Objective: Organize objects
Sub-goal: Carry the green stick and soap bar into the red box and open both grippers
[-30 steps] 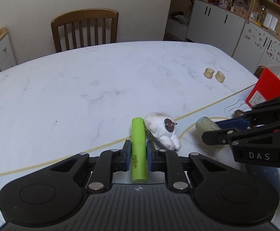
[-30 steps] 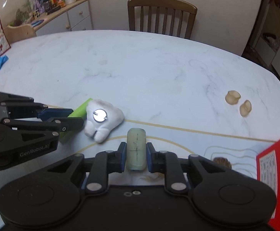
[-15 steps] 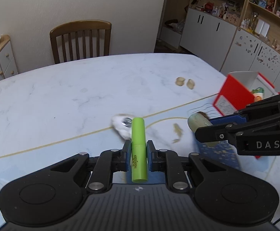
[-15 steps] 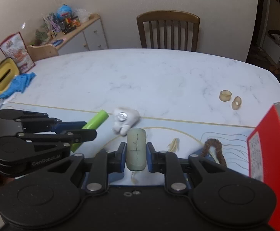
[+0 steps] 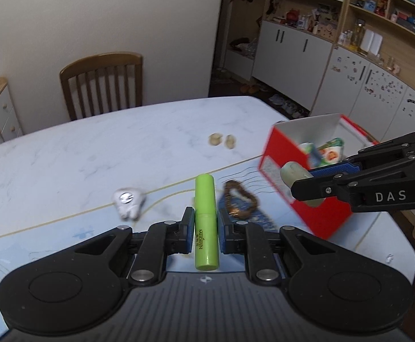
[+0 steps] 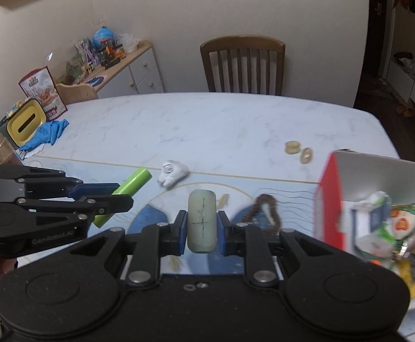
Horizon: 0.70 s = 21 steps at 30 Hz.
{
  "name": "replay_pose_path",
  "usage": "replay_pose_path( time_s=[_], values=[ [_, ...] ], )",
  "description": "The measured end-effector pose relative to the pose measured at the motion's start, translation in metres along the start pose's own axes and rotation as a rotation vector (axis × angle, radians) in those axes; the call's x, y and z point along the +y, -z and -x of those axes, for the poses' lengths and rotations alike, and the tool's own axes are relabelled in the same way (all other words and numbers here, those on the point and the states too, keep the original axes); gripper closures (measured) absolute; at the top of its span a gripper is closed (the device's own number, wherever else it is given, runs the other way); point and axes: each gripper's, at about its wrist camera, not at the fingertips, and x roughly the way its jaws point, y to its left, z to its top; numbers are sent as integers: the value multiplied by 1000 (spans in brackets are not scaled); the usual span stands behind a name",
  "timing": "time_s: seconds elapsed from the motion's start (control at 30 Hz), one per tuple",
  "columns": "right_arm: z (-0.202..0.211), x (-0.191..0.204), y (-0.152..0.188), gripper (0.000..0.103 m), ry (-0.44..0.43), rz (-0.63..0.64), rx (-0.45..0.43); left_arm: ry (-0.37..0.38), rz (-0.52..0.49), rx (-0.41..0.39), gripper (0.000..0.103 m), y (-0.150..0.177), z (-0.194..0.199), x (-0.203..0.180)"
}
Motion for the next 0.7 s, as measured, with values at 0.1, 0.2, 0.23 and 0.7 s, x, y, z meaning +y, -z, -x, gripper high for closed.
replay_pose_path(
  time_s=[0.1,0.2,0.23,0.7],
  values=[
    [19,-20,5,83,7,-9,-13,8,-25,-9,87,-6,3,-25],
    [35,-42,11,83,17,-16,-22,25,-40,-12,87,-12,1,-49],
    [40,-49,13,83,23,-16,-26,27,-47,-14,87,-14,0,-58],
    [90,-153,42,83,93,-73,-61,81,-103,10,87,-38,-47,-164]
  ],
)
